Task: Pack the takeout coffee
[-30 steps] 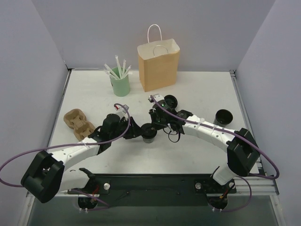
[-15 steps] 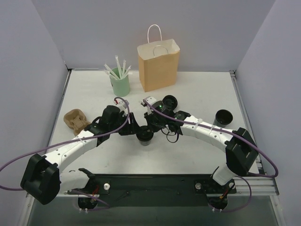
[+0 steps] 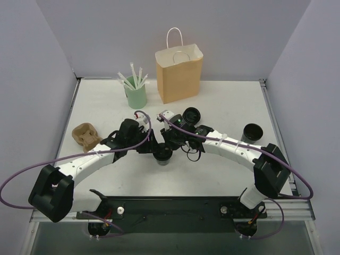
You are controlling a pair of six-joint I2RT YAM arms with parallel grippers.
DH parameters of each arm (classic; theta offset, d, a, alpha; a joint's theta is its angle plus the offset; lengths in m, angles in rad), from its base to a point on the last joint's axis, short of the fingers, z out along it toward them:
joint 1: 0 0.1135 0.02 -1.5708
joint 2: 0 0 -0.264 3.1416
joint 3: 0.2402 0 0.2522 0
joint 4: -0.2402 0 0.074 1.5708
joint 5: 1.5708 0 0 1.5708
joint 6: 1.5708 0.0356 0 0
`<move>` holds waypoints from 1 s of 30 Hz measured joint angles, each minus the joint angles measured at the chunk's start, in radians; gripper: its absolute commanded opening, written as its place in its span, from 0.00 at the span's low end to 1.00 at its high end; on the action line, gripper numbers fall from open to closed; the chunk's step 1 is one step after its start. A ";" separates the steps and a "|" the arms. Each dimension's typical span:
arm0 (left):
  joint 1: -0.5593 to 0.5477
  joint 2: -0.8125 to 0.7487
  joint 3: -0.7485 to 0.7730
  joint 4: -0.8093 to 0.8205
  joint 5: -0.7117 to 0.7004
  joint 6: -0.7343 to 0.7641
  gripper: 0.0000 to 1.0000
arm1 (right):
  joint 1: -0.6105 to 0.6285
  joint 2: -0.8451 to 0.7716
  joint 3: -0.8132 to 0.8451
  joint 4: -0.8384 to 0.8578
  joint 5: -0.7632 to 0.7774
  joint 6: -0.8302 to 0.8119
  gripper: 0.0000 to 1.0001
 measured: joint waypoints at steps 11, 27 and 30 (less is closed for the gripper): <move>0.000 -0.091 -0.115 0.115 -0.034 -0.062 0.52 | -0.059 -0.008 0.045 -0.095 -0.055 0.145 0.58; -0.040 -0.063 -0.124 0.183 -0.075 -0.118 0.52 | -0.087 -0.201 -0.170 -0.027 -0.085 0.650 0.66; -0.042 -0.064 -0.127 0.185 -0.083 -0.128 0.52 | -0.066 -0.227 -0.235 0.006 -0.055 0.765 0.66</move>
